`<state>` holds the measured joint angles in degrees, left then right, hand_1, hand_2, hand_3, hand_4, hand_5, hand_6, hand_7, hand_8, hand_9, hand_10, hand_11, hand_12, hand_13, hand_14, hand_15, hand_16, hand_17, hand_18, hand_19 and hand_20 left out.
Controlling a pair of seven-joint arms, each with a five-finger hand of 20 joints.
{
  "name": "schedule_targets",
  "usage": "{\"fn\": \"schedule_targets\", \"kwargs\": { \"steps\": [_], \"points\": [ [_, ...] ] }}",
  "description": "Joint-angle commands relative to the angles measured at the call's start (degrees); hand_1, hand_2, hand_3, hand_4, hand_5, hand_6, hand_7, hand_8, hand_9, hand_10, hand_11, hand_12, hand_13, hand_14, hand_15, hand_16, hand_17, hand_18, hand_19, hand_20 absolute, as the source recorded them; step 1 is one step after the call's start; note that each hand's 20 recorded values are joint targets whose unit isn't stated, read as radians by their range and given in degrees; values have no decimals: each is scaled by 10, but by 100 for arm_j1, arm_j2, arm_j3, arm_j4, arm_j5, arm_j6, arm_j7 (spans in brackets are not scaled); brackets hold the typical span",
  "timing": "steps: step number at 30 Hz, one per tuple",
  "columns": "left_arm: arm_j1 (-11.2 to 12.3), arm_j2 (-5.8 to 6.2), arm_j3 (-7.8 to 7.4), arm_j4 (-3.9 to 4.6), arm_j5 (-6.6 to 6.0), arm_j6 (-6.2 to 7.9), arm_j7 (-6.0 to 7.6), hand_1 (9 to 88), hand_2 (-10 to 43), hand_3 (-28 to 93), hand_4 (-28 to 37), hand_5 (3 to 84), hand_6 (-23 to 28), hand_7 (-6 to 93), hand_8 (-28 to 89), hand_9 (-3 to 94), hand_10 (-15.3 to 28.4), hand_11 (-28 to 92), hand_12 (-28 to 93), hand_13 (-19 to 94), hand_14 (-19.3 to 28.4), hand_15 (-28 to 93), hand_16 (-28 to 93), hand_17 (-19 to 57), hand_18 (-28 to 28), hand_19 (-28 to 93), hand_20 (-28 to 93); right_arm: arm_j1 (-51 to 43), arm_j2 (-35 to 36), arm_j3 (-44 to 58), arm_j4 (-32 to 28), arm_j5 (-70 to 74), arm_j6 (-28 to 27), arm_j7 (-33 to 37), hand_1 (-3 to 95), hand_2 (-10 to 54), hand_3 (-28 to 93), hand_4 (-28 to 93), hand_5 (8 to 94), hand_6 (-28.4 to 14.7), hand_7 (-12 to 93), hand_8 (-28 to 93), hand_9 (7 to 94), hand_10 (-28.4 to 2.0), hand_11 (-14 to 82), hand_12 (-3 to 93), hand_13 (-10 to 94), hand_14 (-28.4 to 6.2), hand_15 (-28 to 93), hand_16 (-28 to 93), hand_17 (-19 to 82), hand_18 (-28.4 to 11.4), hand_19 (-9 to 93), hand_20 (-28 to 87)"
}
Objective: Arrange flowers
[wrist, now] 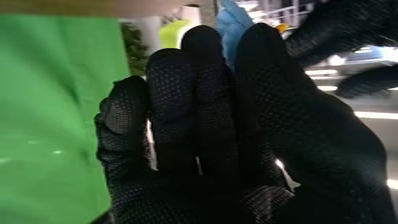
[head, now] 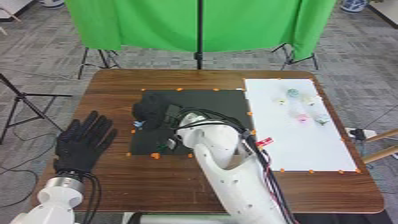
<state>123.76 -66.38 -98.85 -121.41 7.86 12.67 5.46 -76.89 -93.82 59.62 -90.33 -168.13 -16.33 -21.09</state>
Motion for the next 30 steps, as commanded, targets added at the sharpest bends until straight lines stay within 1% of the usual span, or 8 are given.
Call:
{"fn": "schedule_targets", "kwargs": {
  "steps": [1, 4, 8, 14, 20, 23, 27, 30],
  "points": [
    [59, 86, 38, -23, -19, -21, 25, 328, 138, 727, -256, 459, 82, 144, -87, 390, 140, 190, 135, 294, 144, 386, -50, -38, 132, 307, 158, -229, -280, -112, 309, -2009, 263, 589, 611, -95, 702, -283, 670, -5, 468, 58, 777, -107, 195, 495, 609, -103, 562, 492, 289, -221, 790, 482],
    [19, 94, 25, -32, -13, 116, 15, 326, 141, 726, -258, 451, 84, 142, -87, 391, 141, 190, 135, 294, 145, 387, -50, -39, 132, 307, 159, -275, -328, -147, 340, -2043, 287, 681, 601, -95, 699, -283, 671, -9, 463, 56, 773, -112, 191, 492, 604, -114, 570, 486, 283, -225, 789, 485],
    [-23, 104, 40, -23, -51, 77, 10, 321, 145, 726, -264, 446, 87, 140, -85, 391, 142, 192, 135, 295, 146, 388, -51, -38, 133, 309, 159, -295, -346, -192, 422, -2367, 272, 693, 598, -95, 697, -283, 670, -14, 454, 56, 767, -118, 186, 485, 591, -122, 584, 467, 274, -231, 786, 490],
    [-91, 109, 50, 19, -99, 66, 47, 321, 146, 727, -267, 448, 88, 141, -84, 391, 143, 194, 134, 296, 146, 390, -52, -38, 133, 311, 158, -308, -319, -275, 493, -2294, 428, 1238, 592, -95, 694, -283, 666, -20, 436, 56, 759, -126, 183, 478, 581, -131, 595, 455, 266, -239, 783, 497],
    [-55, 90, 19, 9, -115, 37, 20, 320, 146, 728, -268, 451, 88, 142, -85, 391, 142, 194, 133, 296, 146, 390, -52, -37, 133, 311, 158, -283, -256, -364, 566, -2303, 575, 1755, 590, -95, 693, -283, 670, -29, 412, 56, 754, -132, 181, 467, 568, -144, 606, 441, 260, -248, 785, 504],
    [-47, 89, 8, 8, -116, 19, 11, 321, 147, 727, -268, 453, 88, 143, -85, 390, 142, 194, 133, 296, 146, 389, -52, -37, 133, 311, 158, -258, -342, -245, 685, -2417, 654, 1679, 595, -95, 690, -283, 674, -36, 390, 59, 752, -138, 179, 463, 561, -149, 614, 433, 257, -256, 787, 507],
    [-43, 78, -12, 8, -114, -2, 6, 321, 146, 728, -267, 454, 87, 144, -86, 391, 142, 196, 134, 296, 145, 390, -52, -38, 133, 312, 158, -253, -394, -165, 738, -2433, 732, 1520, 596, -95, 691, -283, 671, -44, 334, 41, 741, -141, 155, 433, 549, -153, 618, 423, 254, -257, 787, 508],
    [-43, 71, -19, 9, -112, -19, -15, 323, 144, 729, -267, 454, 87, 145, -86, 391, 142, 196, 133, 296, 145, 390, -52, -38, 133, 312, 158, -232, -353, -263, 711, -2259, 726, 1790, 591, -95, 702, -283, 659, -49, 272, 8, 731, -146, 145, 392, 545, -153, 618, 418, 253, -259, 788, 505]
  ]
}}
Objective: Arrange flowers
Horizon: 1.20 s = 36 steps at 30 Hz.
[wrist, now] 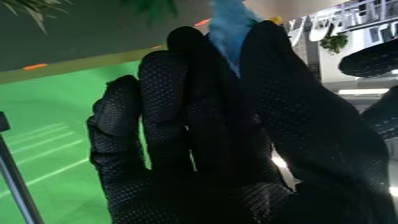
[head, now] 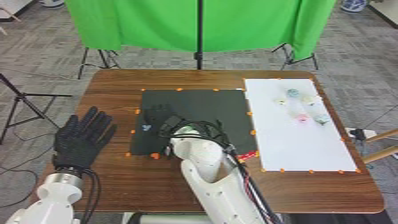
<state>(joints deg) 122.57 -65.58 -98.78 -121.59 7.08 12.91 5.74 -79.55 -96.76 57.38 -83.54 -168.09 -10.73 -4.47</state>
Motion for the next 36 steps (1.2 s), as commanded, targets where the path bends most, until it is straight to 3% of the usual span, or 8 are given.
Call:
{"fn": "schedule_targets", "kwargs": {
  "steps": [1, 8, 16, 22, 23, 27, 32, 36],
  "points": [
    [74, -15, -27, 26, -34, -30, -49, 324, 142, 729, -266, 454, 87, 145, -86, 391, 142, 195, 133, 296, 145, 389, -52, -38, 133, 312, 158, 40, -42, -68, 14, -2218, 177, 204, 590, -95, 705, -283, 658, -50, 251, 3, 728, -148, 148, 380, 545, -153, 619, 415, 253, -259, 787, 505],
    [84, -56, -36, 29, -27, -9, -84, 325, 140, 728, -266, 451, 87, 144, -86, 387, 141, 195, 133, 296, 145, 391, -52, -37, 133, 311, 157, 60, 187, -345, -299, -1491, 125, 746, 584, -95, 722, -283, 647, -46, 197, -111, 709, -158, 172, 332, 552, -154, 620, 412, 261, -265, 797, 494],
    [191, -159, -130, 6, -30, 9, -82, 325, 140, 728, -265, 452, 87, 144, -86, 389, 143, 195, 134, 296, 144, 389, -52, -37, 132, 310, 157, 133, 578, -395, -1068, -197, 8, 1397, 551, -95, 749, -283, 620, -53, 194, -121, 675, -174, 229, 270, 552, -167, 633, 394, 264, -271, 806, 486],
    [233, -290, -130, -20, 0, -66, -121, 325, 140, 728, -265, 453, 87, 144, -86, 389, 142, 194, 134, 296, 144, 386, -51, -36, 132, 310, 157, 210, 1152, 130, -1670, 582, 134, 2052, 527, -95, 760, -283, 608, -58, 179, -117, 652, -189, 257, 215, 540, -179, 638, 360, 263, -270, 800, 477],
    [146, -290, -124, 36, 12, -49, -130, 325, 140, 727, -265, 453, 87, 144, -86, 389, 142, 194, 134, 296, 144, 386, -51, -36, 132, 310, 157, 306, 1221, 321, -1624, 723, 143, 2182, 520, -95, 768, -282, 607, -58, 180, -117, 644, -192, 249, 210, 534, -185, 637, 337, 264, -270, 796, 464],
    [285, -305, -183, -73, 14, -43, -66, 325, 140, 726, -266, 453, 86, 144, -86, 389, 142, 193, 134, 296, 144, 386, -51, -36, 132, 309, 157, 213, 1986, 906, -1824, 816, 130, 2873, 509, -95, 776, -282, 598, -65, 171, -114, 618, -201, 229, 198, 512, -191, 633, 253, 273, -267, 808, 433],
    [379, -307, -249, -127, 7, 0, -28, 325, 139, 727, -265, 454, 86, 144, -86, 389, 142, 193, 134, 296, 144, 386, -50, -37, 133, 310, 158, -256, 2644, 1844, -2093, 1320, -564, 3572, 515, -95, 774, -281, 585, -73, 160, -110, 587, -212, 201, 185, 496, -194, 610, 228, 297, -271, 847, 432],
    [437, -279, -278, -157, -57, 70, 42, 323, 138, 729, -264, 454, 86, 143, -86, 388, 141, 191, 134, 296, 144, 386, -50, -37, 133, 310, 158, -662, 2813, 2380, -2143, 1632, -751, 4051, 511, -95, 783, -282, 561, -79, 157, -109, 547, -219, 176, 173, 465, -201, 571, 201, 293, -272, 846, 420]
  ]
}}
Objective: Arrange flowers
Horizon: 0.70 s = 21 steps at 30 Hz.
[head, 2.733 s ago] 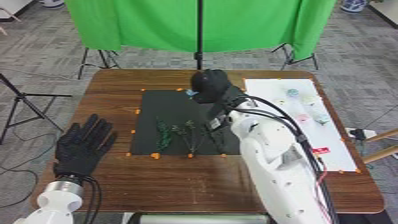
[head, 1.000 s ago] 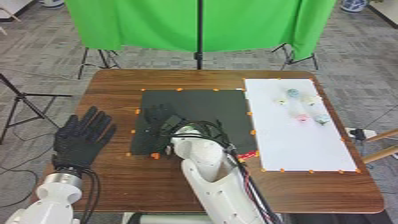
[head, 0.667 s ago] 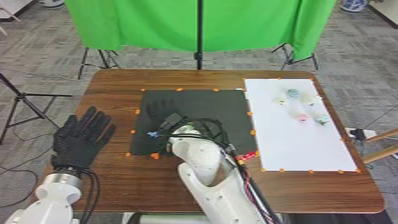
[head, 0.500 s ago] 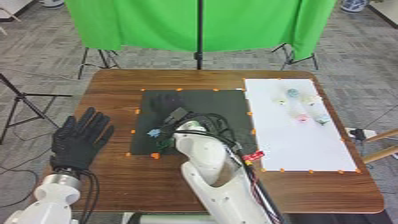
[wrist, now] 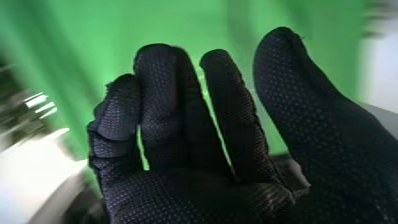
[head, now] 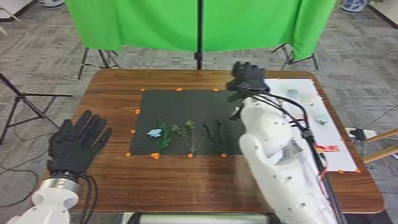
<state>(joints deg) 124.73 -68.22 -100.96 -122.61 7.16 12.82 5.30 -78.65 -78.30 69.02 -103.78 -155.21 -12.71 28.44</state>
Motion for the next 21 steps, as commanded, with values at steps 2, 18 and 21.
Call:
{"fn": "schedule_targets", "kwargs": {
  "steps": [2, 18, 21],
  "points": [
    [268, -23, -98, -67, -80, 97, 90, 323, 137, 730, -262, 454, 86, 145, -85, 389, 141, 192, 134, 297, 145, 386, -50, -37, 133, 310, 158, -803, 932, 1382, -43, 450, -764, 794, 512, -95, 782, -282, 560, -80, 153, -109, 541, -217, 164, 164, 468, -200, 565, 188, 306, -276, 852, 414],
    [120, -60, 79, -8, -55, 163, -62, 323, 142, 728, -264, 472, 90, 157, -86, 394, 142, 198, 134, 300, 145, 392, -51, -36, 132, 310, 158, -794, 820, 1397, 497, 564, -1218, 1066, 576, -95, 757, -282, 546, -65, 157, -109, 524, -183, 141, 146, 531, -163, 471, 194, 325, -266, 863, 383],
    [110, -61, 94, -9, -43, 139, -67, 322, 142, 728, -263, 472, 90, 159, -87, 395, 142, 198, 134, 300, 145, 392, -52, -36, 133, 309, 158, -890, 822, 1328, 598, 479, -690, 1034, 654, -95, 650, -282, 604, -52, 183, -111, 621, -176, 186, 199, 583, -121, 457, 334, 340, -253, 877, 395]
  ]
}}
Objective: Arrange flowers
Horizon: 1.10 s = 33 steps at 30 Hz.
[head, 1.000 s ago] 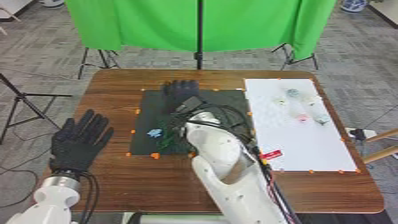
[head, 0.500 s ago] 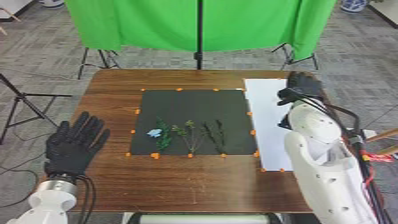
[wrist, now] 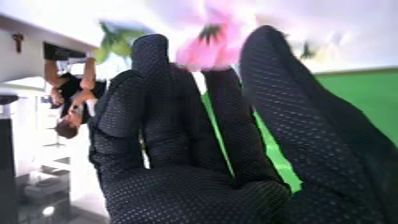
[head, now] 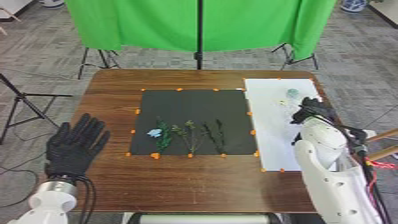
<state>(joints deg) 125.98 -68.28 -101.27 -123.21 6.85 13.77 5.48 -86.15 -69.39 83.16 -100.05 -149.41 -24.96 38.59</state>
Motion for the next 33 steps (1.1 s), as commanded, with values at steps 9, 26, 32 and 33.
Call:
{"fn": "schedule_targets", "kwargs": {
  "steps": [9, 26, 32, 33],
  "points": [
    [27, -43, 131, 43, -41, 63, -66, 322, 141, 729, -264, 475, 91, 162, -89, 394, 143, 198, 133, 300, 145, 391, -53, -37, 133, 310, 158, -198, 53, -450, -32, -474, 2382, -482, 698, -95, 607, -283, 752, -31, 292, 98, 832, -119, 162, 475, 716, -85, 502, 447, 391, -227, 900, 431],
    [-175, 187, 440, 128, -132, 128, 137, 324, 142, 728, -265, 468, 90, 158, -88, 392, 142, 196, 134, 298, 145, 392, -52, -37, 132, 311, 158, 1683, -2550, -2305, 1282, -1405, 2274, -2960, 678, -95, 650, -283, 747, -30, 316, 93, 831, -121, 162, 479, 709, -84, 509, 449, 391, -228, 902, 435],
    [-364, 325, 475, 58, -298, 655, 412, 324, 143, 729, -265, 464, 90, 160, -88, 389, 142, 200, 134, 297, 146, 394, -53, -38, 133, 316, 160, 1522, -3385, -2224, 2038, -2521, 1924, -3274, 676, -95, 654, -283, 747, -30, 318, 89, 832, -121, 161, 474, 712, -84, 508, 445, 394, -229, 903, 431],
    [-431, 382, 520, 57, -415, 781, 594, 324, 143, 729, -266, 464, 90, 161, -89, 389, 142, 201, 134, 296, 146, 394, -53, -39, 133, 319, 161, 1535, -3521, -2151, 2204, -2733, 1873, -3325, 676, -95, 654, -283, 747, -31, 319, 89, 831, -121, 162, 475, 712, -84, 509, 444, 394, -229, 903, 431]
  ]
}}
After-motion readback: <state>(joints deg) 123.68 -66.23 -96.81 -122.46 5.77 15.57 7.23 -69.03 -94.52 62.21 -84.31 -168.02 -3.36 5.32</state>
